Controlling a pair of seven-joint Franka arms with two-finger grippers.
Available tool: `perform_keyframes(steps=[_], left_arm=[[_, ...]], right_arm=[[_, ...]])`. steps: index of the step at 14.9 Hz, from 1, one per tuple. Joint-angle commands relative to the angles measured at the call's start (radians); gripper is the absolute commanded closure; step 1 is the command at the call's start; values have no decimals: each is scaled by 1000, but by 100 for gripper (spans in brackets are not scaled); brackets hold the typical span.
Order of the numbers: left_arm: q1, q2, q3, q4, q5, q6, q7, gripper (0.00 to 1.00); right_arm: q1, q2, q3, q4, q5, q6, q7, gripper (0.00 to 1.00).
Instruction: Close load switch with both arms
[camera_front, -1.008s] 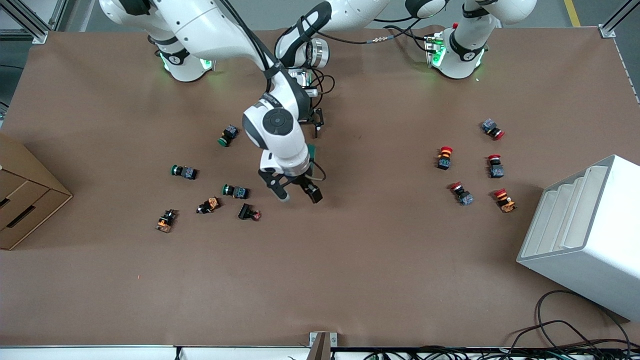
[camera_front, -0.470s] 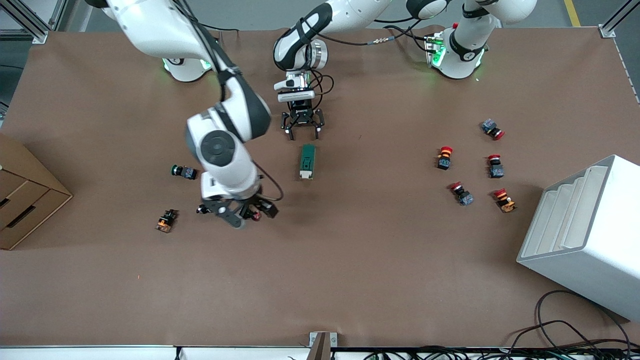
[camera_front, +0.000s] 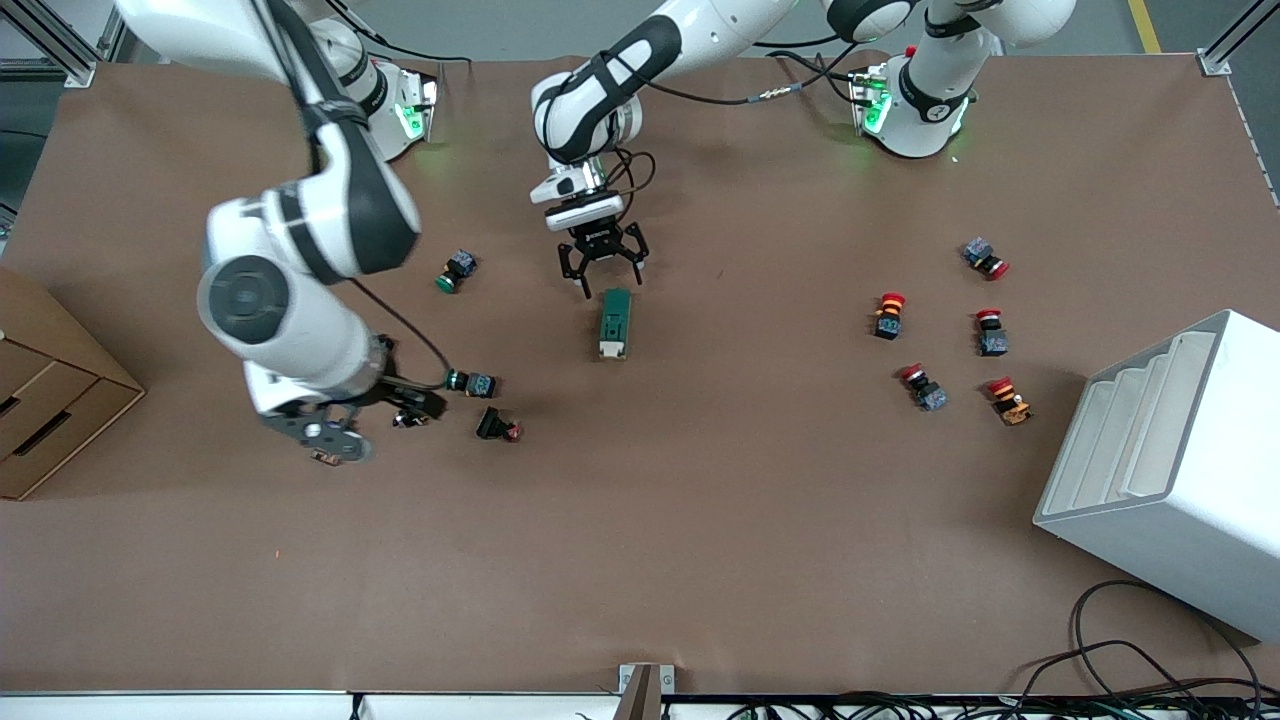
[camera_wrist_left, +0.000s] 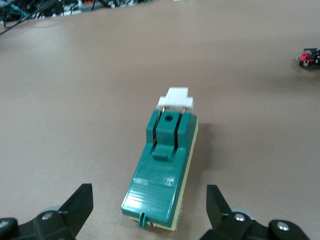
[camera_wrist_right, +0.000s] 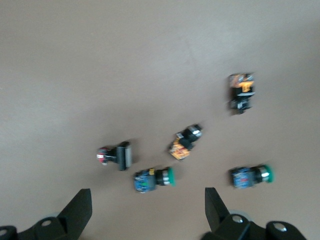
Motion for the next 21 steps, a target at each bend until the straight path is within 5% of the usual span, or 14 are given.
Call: perform_keyframes(steps=[1,7,13,21], left_arm=[[32,-41,7,54,-115,1,168,0],[148,-49,-1,197,-213,-4,449,0],[311,-211,-2,200,-402,-2,727,0],[567,-387,1,200,-661,-4,1123,0]], right_arm=[[-84,-57,22,-19,4,-54,-155,0],[-176,-59,19,168,-6,-315,-321,0],[-329,-62,18,219,-14,-443,-638,0],[-357,-60,21,319,-15,-529,-642,0]])
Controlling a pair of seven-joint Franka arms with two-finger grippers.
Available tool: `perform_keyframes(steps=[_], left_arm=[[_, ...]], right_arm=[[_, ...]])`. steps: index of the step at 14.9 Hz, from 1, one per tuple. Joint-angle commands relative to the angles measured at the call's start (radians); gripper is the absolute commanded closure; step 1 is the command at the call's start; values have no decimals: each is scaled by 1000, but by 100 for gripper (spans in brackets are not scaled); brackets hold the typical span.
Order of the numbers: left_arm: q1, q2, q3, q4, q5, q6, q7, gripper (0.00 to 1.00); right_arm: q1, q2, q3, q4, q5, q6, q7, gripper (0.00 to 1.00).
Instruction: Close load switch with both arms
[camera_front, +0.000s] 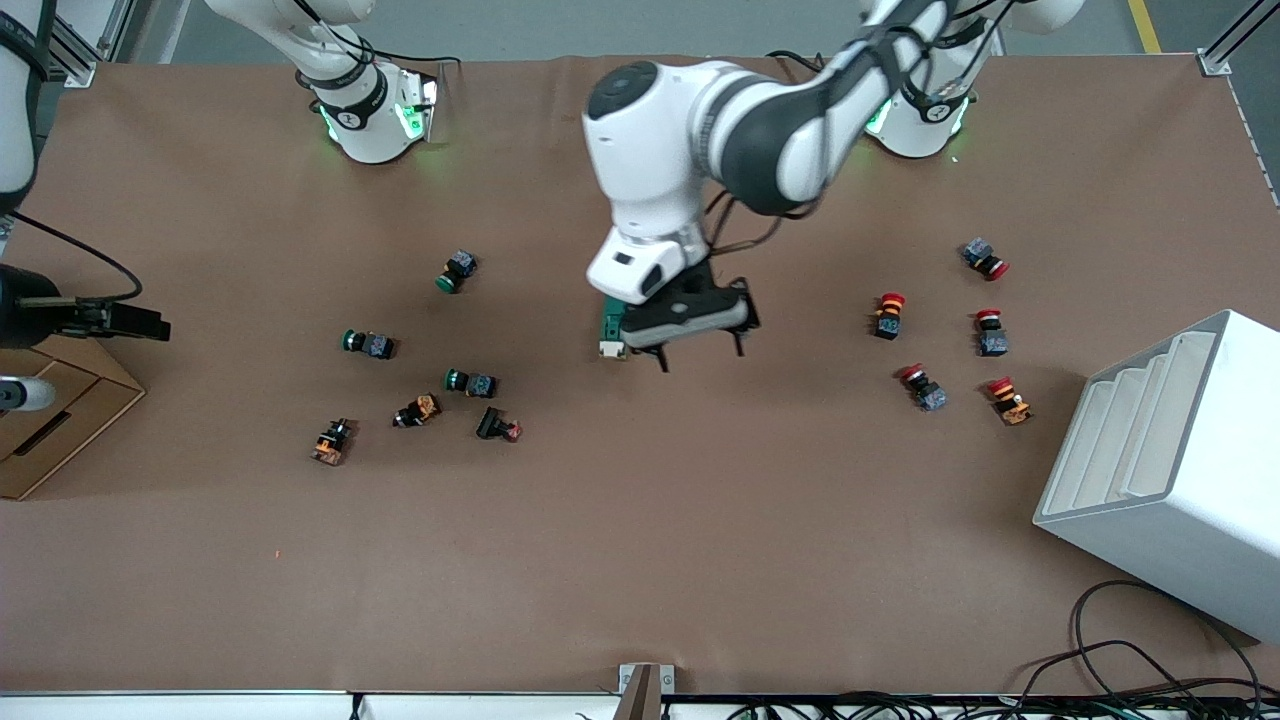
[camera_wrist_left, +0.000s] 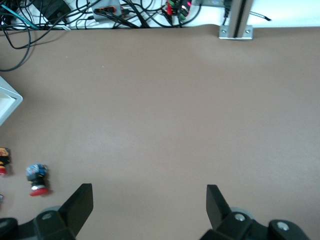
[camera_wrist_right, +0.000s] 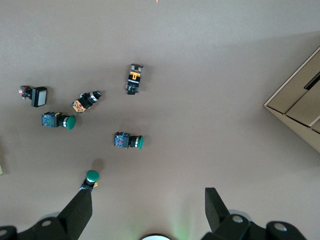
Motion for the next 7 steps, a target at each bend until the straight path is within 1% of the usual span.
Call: perform_keyframes(steps=[1,3,5,7], left_arm=[[92,-71,-6,-27,-87,-2,137,0],[162,-107,-6,-27,-143,-2,247,0],[220,-130,-8,-27,-205,-2,336,0],[266,-163,-6,-27,-251,-2,393,0]], right_arm=[[1,-3,14,15,-11,-18,-2,0],[4,-1,15,10,-4,-20,1,0],[-16,2,14,6,9,-20,-2,0],[-16,3,17,7,9,-18,1,0]])
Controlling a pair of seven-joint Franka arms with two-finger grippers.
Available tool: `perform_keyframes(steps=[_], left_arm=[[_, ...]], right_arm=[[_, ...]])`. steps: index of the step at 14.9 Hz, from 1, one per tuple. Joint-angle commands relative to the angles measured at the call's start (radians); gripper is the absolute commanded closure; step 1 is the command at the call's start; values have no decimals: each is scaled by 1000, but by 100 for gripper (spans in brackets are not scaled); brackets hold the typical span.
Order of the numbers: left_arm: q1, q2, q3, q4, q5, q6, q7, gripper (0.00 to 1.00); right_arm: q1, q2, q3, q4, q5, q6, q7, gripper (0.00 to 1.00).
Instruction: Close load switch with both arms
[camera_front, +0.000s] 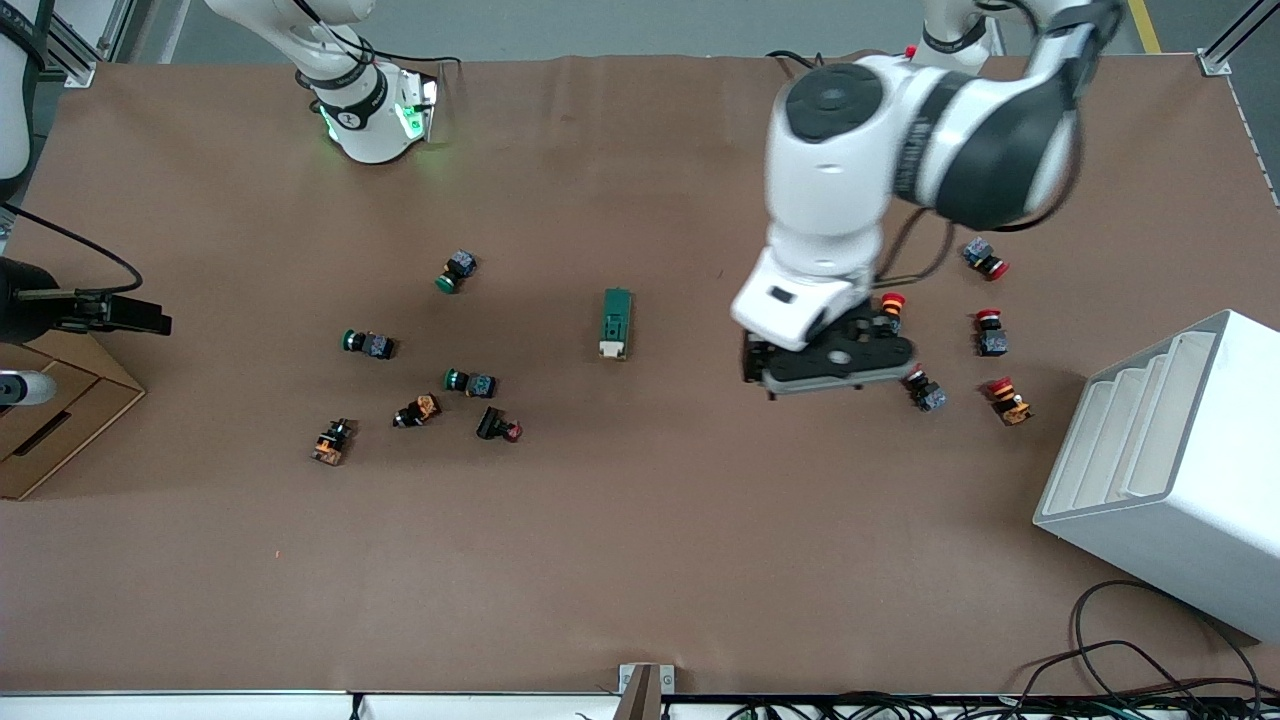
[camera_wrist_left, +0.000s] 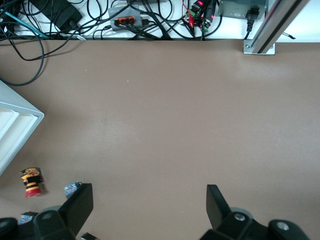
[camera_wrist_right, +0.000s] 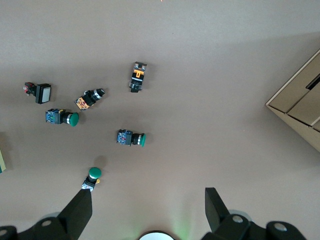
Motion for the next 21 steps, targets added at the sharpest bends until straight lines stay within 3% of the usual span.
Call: perform_keyframes(steps=[1,5,10,12,21], left_arm=[[60,-57,-7,-27,-65,-5,88,0],[158,-126,-5,-29,-171,-86,210,0],[211,-185,4,-34,-165,-267,363,0],[265,-202,-2,-35,-165,-277,427,0],[307,-228,-1,-32,-176,-307,428,0]], right_arm=[[-7,-5,12,-2,6,-8,3,0],[-12,-7,10,-1,7,3,-13,0],[-6,-10,15,1,6,-5,-13,0],[0,-10,18,3,7,-5,-14,0],[48,-71,6,-5,-6,-16,-13,0]])
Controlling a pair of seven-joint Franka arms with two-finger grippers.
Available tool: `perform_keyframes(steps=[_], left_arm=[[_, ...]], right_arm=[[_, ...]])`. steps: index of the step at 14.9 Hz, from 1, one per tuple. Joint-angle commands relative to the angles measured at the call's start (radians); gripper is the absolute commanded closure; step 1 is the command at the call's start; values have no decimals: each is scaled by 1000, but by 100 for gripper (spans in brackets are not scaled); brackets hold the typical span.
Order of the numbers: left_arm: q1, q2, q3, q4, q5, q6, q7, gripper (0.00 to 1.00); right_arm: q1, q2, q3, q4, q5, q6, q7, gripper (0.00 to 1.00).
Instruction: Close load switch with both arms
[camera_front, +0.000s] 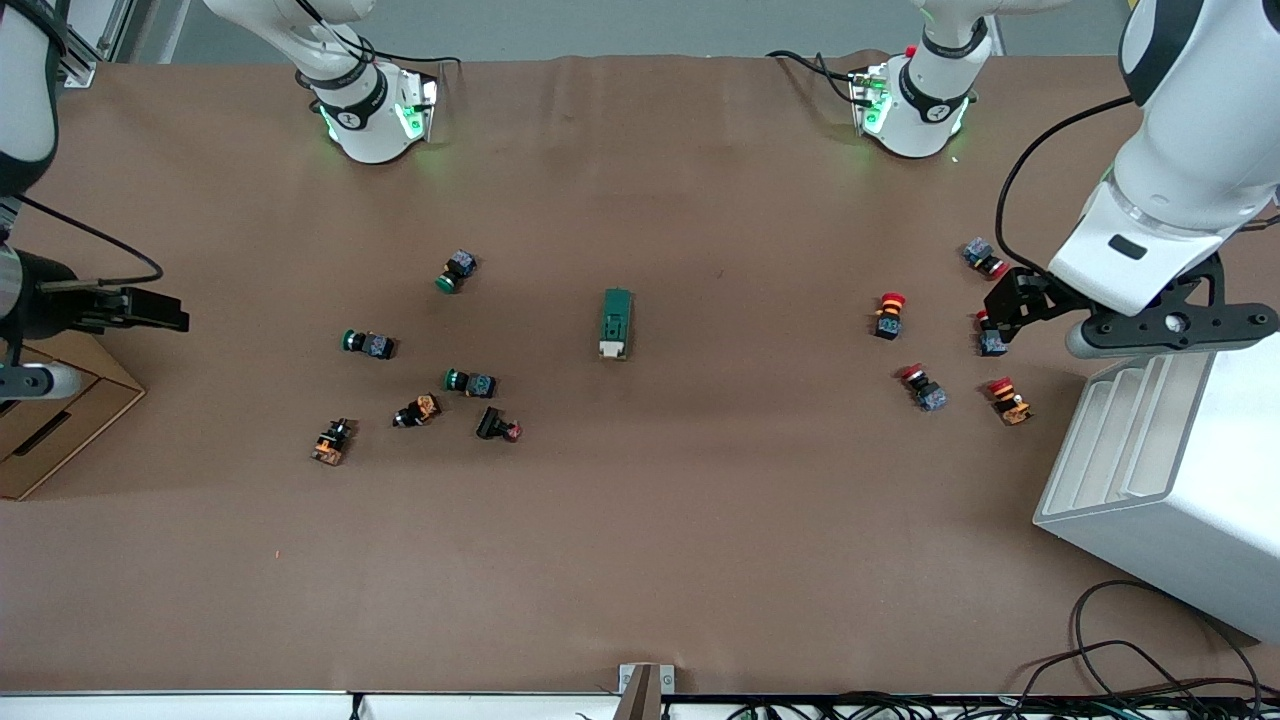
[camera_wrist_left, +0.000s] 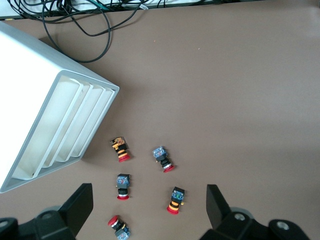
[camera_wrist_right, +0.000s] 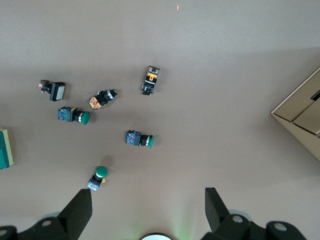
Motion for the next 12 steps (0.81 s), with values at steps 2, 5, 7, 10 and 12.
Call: perform_keyframes(steps=[2,5,7,10,12], left_arm=[[18,-33,-8,-25,-18,-37,15,0],[21,-45,-3,-25,-23,-57,47,0],[53,-77,18,-44,-79,-62,76,0],[24,-131,148,-105,-185,-62,186,0],[1,-161,207,-128,-193,-63,266,0]], right_arm=[[2,-66,-8,-36,-7,-12,-10,0],[2,-99,-6,-53,-6,-26,-10,0],[-1,-121,-8,-54,-3,-46,-10,0],[2,-182,-9,-117,-3,-37,-10,0],[7,-192,-9,-122,-3,-35,-10,0]])
